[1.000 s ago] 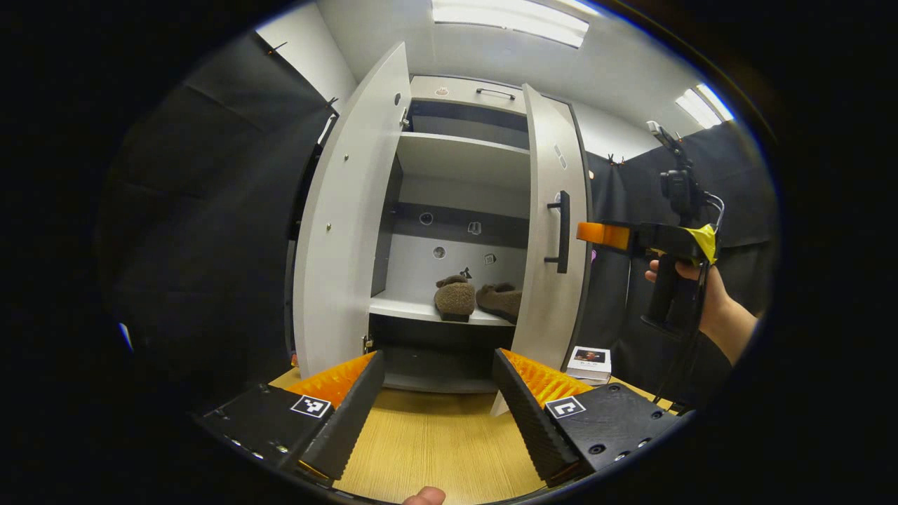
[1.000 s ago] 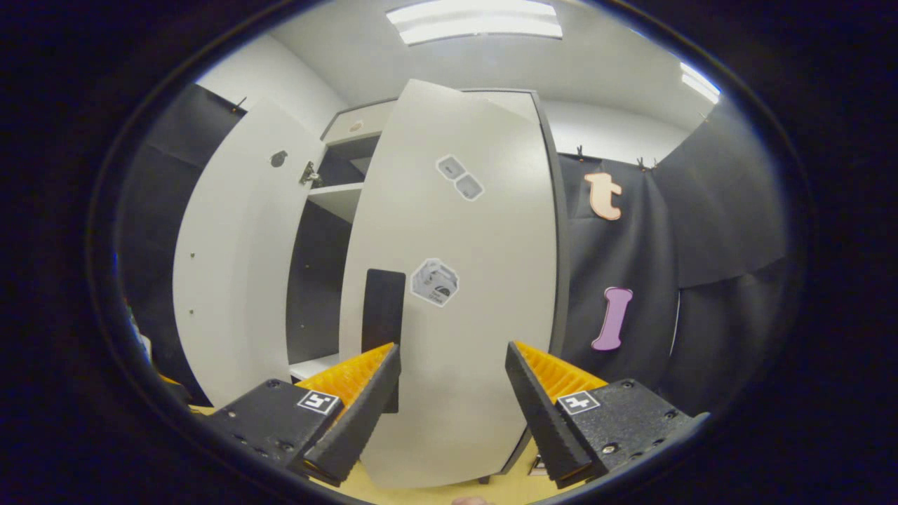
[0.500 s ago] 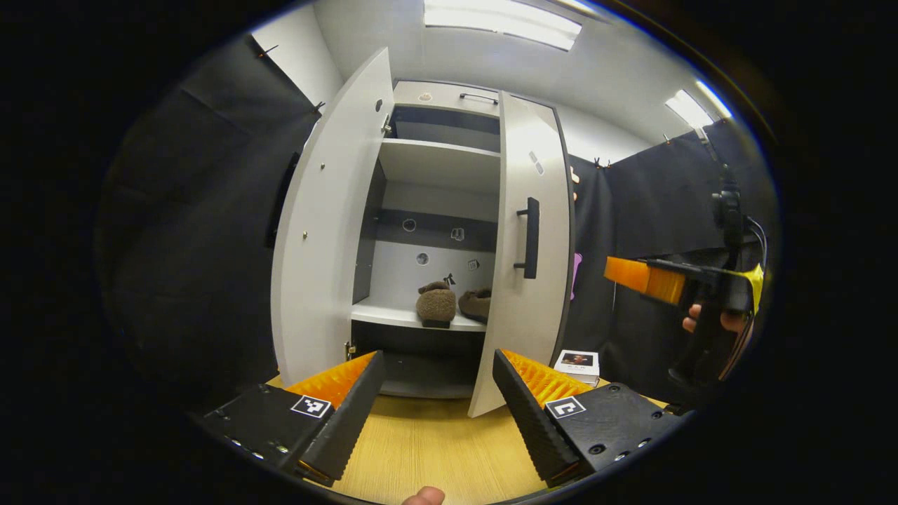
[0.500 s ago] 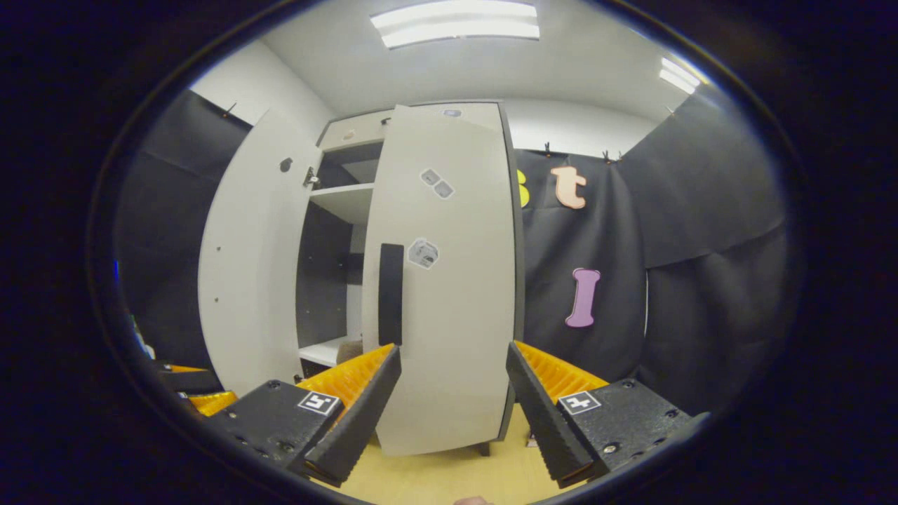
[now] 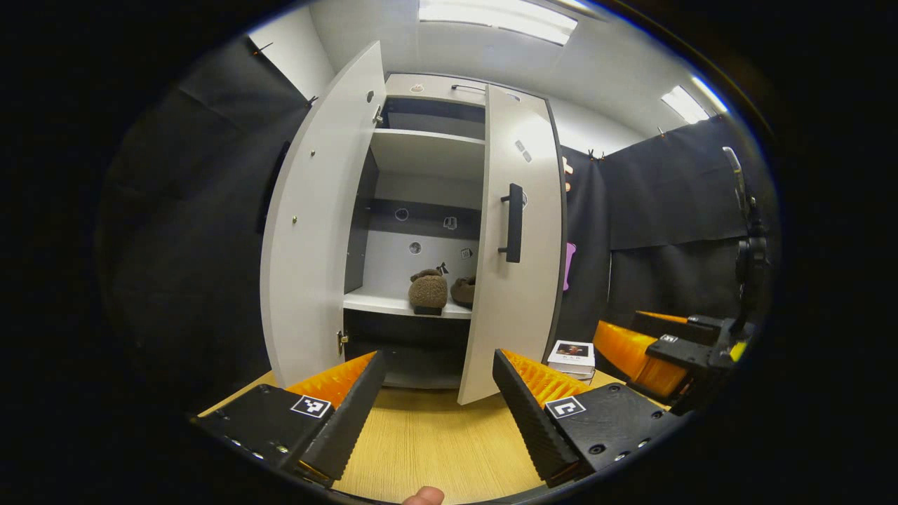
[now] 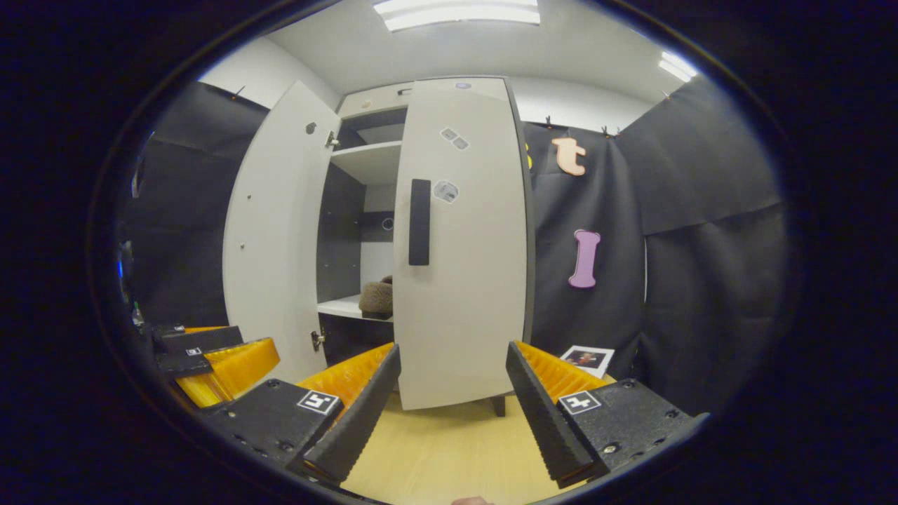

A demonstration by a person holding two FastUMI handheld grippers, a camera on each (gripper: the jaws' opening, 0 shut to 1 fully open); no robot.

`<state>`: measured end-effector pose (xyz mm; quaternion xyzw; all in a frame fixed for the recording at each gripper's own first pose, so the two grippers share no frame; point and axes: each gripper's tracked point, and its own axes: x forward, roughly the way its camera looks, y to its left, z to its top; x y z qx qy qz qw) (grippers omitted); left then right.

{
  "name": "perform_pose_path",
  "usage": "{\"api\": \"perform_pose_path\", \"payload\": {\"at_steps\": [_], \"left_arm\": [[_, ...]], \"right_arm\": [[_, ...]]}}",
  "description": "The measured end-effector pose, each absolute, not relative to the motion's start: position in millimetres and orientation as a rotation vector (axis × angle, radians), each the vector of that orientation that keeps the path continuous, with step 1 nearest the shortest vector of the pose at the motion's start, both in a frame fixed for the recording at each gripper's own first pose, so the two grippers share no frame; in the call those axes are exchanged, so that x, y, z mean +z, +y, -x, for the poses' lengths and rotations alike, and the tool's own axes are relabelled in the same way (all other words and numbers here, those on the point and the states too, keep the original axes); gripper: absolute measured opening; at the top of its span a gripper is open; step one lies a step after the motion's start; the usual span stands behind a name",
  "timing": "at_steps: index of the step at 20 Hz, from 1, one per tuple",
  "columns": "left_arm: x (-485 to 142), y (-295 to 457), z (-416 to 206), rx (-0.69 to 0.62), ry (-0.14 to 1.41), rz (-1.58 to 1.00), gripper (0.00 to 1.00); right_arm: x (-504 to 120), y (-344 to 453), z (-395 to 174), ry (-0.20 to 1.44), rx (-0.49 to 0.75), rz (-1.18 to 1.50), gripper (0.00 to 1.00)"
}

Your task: Grab one shoe with the right hand and put it into the shoe cabinet, grab the other shoe with the left hand and put it into the shoe cabinet; then close the right door with the right hand and the left door with the left hand.

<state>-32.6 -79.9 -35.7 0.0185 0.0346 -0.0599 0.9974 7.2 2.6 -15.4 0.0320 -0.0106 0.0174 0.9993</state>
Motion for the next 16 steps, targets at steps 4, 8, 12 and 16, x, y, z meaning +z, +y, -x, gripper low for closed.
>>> {"api": "perform_pose_path", "payload": {"at_steps": [4, 8, 12, 16], "left_arm": [[6, -63, 33, -0.113, -0.03, 0.044, 0.95], [80, 9, 14, -0.001, -0.128, 0.14, 0.95], [125, 94, 3, 0.148, -0.205, 0.14, 0.95], [142, 163, -27, 0.269, -0.223, 0.083, 1.0]], "right_arm": [[-33, -4, -5, 0.019, 0.015, -0.089, 1.0], [-38, -17, -8, 0.028, -0.016, -0.073, 0.99], [-43, -19, -12, 0.039, -0.02, -0.084, 0.99], [-48, -15, -13, 0.049, -0.015, -0.092, 1.0]]}}
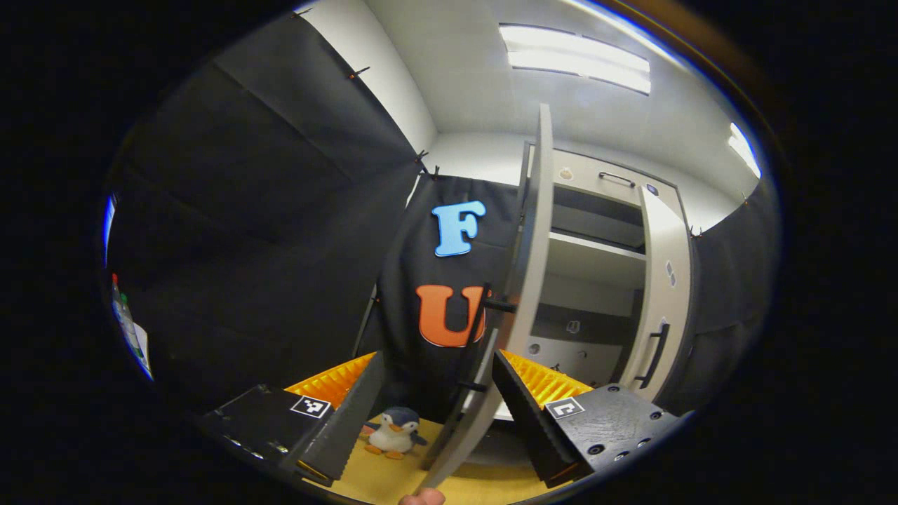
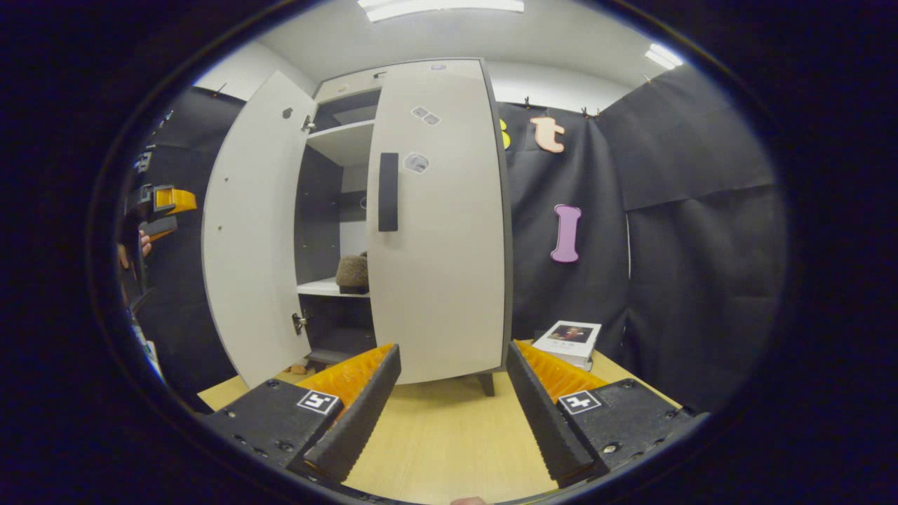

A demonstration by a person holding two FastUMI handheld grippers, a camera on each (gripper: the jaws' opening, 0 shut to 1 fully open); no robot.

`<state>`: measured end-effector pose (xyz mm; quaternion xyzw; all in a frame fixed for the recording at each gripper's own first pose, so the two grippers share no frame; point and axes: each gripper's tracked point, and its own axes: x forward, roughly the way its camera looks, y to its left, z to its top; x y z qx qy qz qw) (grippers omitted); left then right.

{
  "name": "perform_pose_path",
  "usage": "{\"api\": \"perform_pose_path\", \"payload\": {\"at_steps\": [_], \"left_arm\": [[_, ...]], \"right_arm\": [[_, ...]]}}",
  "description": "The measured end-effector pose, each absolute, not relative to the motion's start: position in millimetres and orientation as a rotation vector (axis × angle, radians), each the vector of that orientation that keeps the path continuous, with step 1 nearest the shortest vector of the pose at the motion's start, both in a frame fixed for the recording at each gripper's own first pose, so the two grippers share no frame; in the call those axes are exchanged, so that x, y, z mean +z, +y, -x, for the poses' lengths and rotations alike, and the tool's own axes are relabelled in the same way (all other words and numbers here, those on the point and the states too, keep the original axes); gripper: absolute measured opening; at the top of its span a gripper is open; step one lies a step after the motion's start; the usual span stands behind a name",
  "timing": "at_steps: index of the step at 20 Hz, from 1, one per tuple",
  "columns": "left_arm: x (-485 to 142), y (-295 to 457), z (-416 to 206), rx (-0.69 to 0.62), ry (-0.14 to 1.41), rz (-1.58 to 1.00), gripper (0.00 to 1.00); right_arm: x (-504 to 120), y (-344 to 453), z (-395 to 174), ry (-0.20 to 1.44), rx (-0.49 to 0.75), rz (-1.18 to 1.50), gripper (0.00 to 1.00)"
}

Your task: Grab one shoe with the right hand and put it into the shoe cabinet, grab the other shoe with the left hand and put it into the shoe cabinet; then close the right door with the right hand and the left door with the left hand.

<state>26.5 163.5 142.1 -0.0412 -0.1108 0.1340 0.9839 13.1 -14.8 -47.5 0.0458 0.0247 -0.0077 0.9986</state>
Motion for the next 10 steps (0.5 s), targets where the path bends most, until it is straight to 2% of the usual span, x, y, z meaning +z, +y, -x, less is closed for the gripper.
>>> {"api": "perform_pose_path", "payload": {"at_steps": [1, 4, 10], "left_arm": [[142, 176, -36, 0.288, -0.212, 0.087, 0.95], [130, 196, -64, 0.316, -0.151, 0.122, 0.95], [110, 205, -74, 0.3, -0.116, 0.19, 0.95]], "right_arm": [[-49, -14, -14, 0.052, -0.015, -0.091, 0.99], [-49, -16, -17, 0.056, -0.018, -0.092, 0.98], [-46, -28, -23, 0.047, -0.048, -0.108, 0.99]]}}
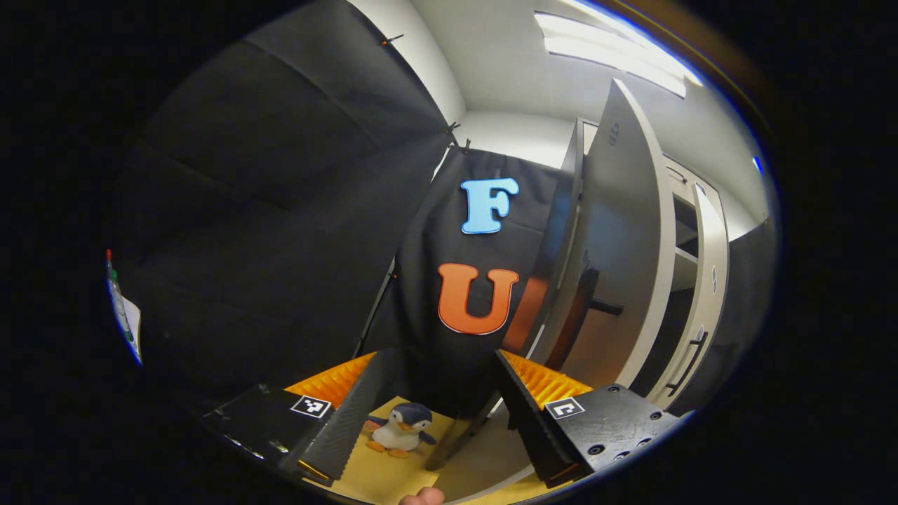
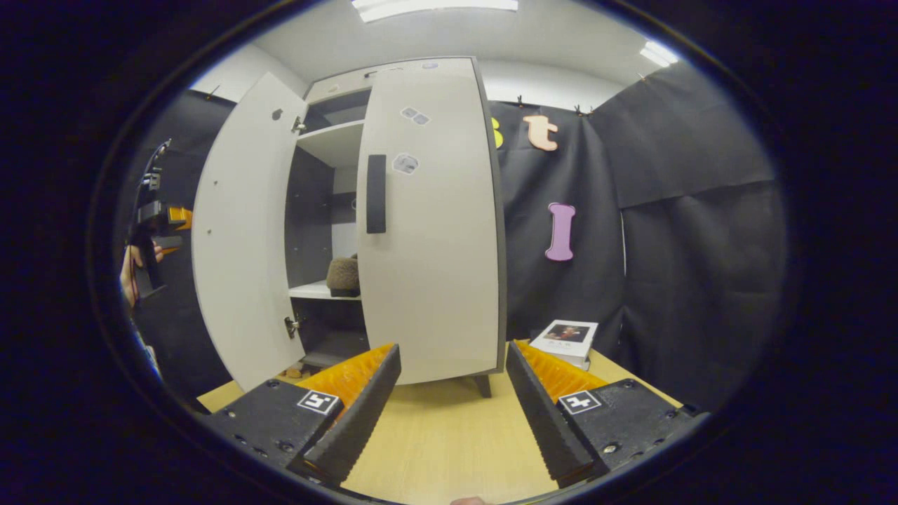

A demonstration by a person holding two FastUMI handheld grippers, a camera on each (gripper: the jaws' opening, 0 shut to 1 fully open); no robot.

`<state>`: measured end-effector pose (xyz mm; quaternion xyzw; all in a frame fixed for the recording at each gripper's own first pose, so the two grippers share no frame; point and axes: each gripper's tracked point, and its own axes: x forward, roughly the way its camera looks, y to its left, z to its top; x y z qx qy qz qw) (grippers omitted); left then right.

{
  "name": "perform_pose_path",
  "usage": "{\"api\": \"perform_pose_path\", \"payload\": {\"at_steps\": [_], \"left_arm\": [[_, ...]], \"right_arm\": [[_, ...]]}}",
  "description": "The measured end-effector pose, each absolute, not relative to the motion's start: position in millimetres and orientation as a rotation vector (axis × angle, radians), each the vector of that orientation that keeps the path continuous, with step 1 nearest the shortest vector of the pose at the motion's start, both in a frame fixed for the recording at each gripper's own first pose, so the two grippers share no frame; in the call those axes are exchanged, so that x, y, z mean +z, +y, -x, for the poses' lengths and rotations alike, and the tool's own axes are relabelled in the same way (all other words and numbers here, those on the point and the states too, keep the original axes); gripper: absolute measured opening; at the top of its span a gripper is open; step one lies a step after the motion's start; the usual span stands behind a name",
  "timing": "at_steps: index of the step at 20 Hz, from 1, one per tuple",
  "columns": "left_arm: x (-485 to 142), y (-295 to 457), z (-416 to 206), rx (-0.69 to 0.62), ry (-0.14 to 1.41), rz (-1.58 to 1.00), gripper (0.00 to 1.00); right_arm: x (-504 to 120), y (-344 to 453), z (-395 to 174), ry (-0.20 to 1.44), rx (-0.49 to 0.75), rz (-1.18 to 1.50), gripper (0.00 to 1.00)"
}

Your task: Grab one shoe with the right hand and put it into the shoe cabinet, grab the other shoe with the left hand and put it into the shoe cabinet; then close the right door with the right hand and the left door with the left hand.

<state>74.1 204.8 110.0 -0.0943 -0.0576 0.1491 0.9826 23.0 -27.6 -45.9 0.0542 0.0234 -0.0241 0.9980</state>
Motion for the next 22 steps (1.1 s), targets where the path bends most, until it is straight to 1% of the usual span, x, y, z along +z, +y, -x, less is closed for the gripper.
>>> {"api": "perform_pose_path", "payload": {"at_steps": [5, 7, 12, 17, 19, 20, 21, 22], "left_arm": [[117, 183, -77, 0.313, -0.11, 0.054, 0.94], [118, 167, -76, 0.278, -0.102, 0.031, 0.94], [108, 108, -86, 0.148, -0.088, 0.083, 0.94], [98, 68, -101, 0.057, -0.089, 0.144, 0.94], [95, 64, -103, 0.058, -0.092, 0.142, 0.95], [98, 64, -103, 0.06, -0.1, 0.14, 1.0], [98, 64, -101, 0.062, -0.104, 0.136, 0.95], [99, 64, -101, 0.067, -0.108, 0.128, 0.95]], "right_arm": [[-44, -30, -30, 0.042, -0.056, -0.117, 0.99], [-43, -27, -32, 0.036, -0.048, -0.125, 0.99], [-41, -31, -33, 0.033, -0.049, -0.11, 0.99], [-42, -47, -30, 0.039, -0.08, -0.106, 0.99], [-43, -51, -28, 0.04, -0.091, -0.109, 0.99], [-43, -53, -26, 0.039, -0.099, -0.11, 0.99], [-42, -56, -25, 0.037, -0.103, -0.113, 0.99], [-42, -57, -25, 0.037, -0.105, -0.115, 0.99]]}}
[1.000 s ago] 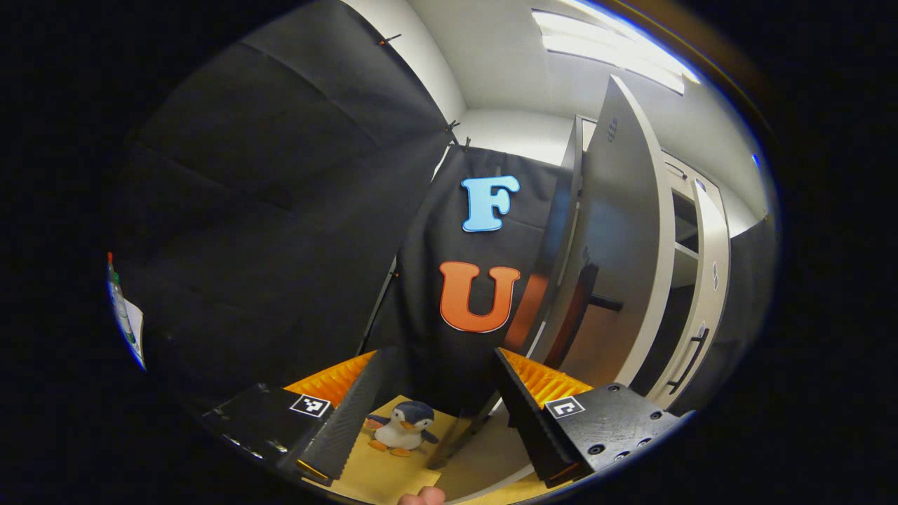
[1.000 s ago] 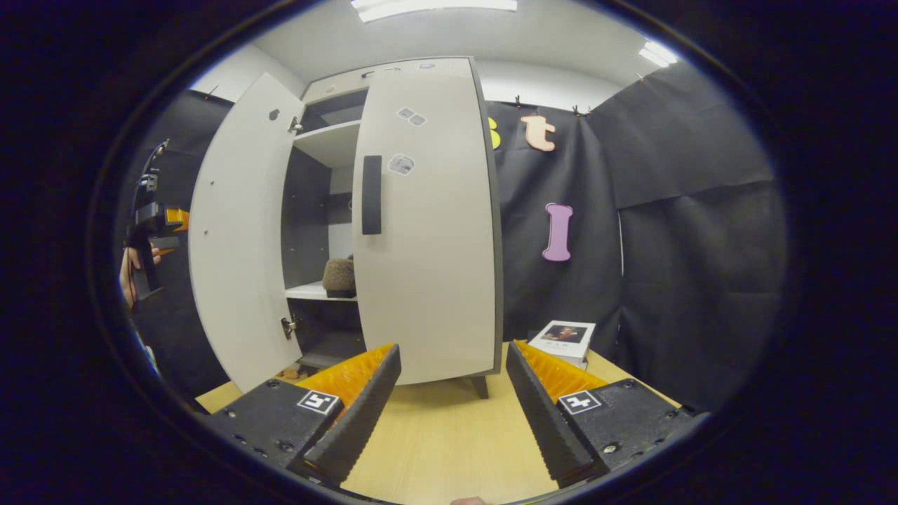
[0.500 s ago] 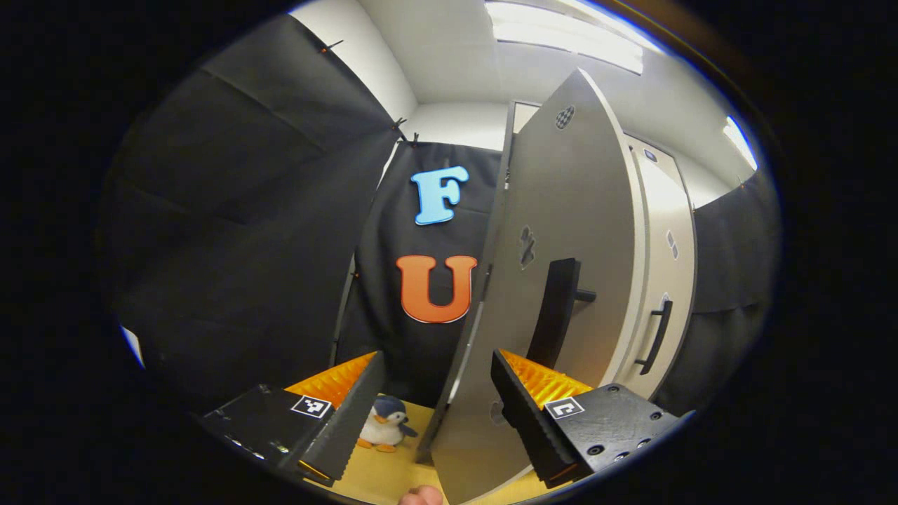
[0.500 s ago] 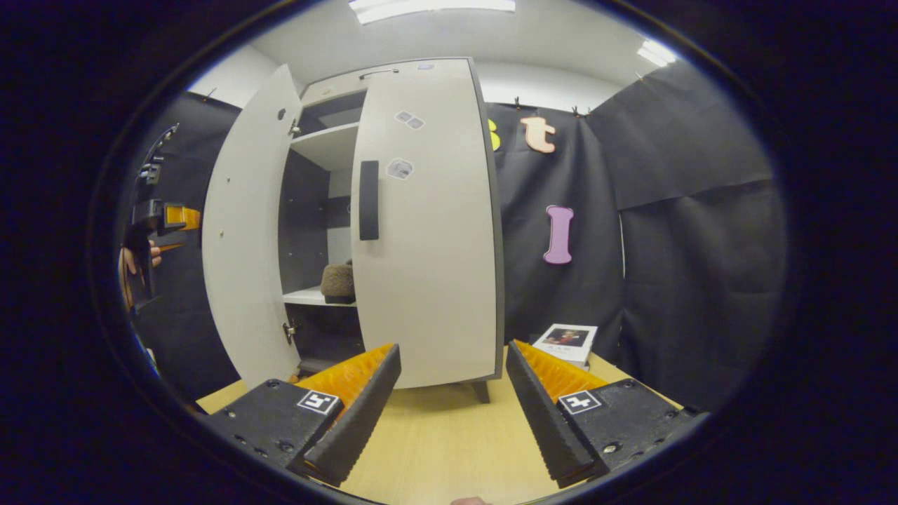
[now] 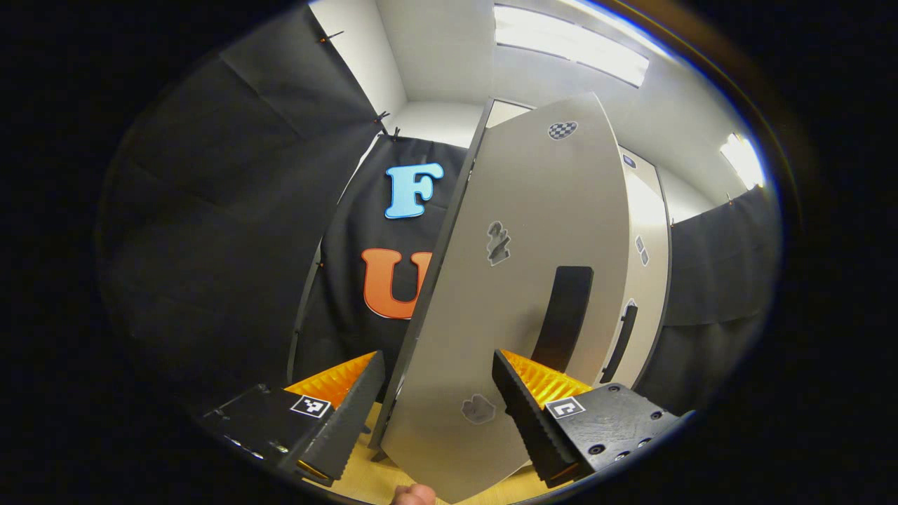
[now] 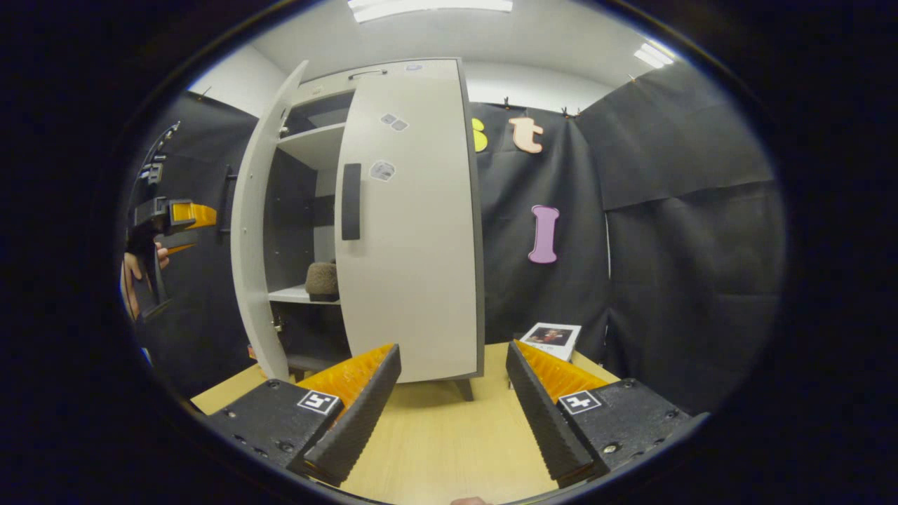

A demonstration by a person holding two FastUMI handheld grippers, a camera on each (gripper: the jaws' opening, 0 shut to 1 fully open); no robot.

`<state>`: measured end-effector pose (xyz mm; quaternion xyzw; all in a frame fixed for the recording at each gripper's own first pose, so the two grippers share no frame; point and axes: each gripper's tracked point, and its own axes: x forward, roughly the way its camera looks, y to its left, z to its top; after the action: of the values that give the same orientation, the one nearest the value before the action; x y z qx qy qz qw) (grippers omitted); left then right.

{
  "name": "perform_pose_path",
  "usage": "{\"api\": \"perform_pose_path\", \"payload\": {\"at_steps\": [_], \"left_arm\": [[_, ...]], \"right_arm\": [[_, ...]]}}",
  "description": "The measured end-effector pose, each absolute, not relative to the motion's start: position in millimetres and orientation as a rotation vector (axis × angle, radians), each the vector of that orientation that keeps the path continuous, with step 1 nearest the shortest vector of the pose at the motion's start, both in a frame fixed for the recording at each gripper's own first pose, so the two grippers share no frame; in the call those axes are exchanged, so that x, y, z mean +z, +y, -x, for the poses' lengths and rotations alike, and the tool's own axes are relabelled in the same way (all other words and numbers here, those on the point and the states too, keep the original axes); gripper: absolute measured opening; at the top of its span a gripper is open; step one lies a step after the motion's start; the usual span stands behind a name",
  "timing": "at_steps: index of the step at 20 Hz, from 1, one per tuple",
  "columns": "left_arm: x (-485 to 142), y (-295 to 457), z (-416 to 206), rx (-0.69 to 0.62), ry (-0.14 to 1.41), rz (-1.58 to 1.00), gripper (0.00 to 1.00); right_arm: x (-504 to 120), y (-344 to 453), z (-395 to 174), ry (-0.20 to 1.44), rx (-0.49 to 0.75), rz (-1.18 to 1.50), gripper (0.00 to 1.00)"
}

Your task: Grab one shoe with the right hand and put it into the shoe cabinet, grab the other shoe with the left hand and put it into the shoe cabinet; then close the right door with the right hand and the left door with the left hand.

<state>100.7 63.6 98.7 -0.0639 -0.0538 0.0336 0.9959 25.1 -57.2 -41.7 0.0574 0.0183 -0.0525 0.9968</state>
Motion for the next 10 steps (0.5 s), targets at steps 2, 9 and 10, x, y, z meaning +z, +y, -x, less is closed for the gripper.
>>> {"api": "perform_pose_path", "payload": {"at_steps": [2, 9, 10], "left_arm": [[102, 63, -96, 0.075, -0.115, 0.116, 0.95], [93, 44, -65, 0.063, -0.098, 0.068, 0.95], [89, 41, -63, 0.057, -0.089, 0.064, 0.95]], "right_arm": [[-44, -57, -23, 0.038, -0.106, -0.114, 0.99], [-41, -47, -25, 0.039, -0.069, -0.112, 0.99], [-41, -45, -24, 0.04, -0.063, -0.109, 0.99]]}}
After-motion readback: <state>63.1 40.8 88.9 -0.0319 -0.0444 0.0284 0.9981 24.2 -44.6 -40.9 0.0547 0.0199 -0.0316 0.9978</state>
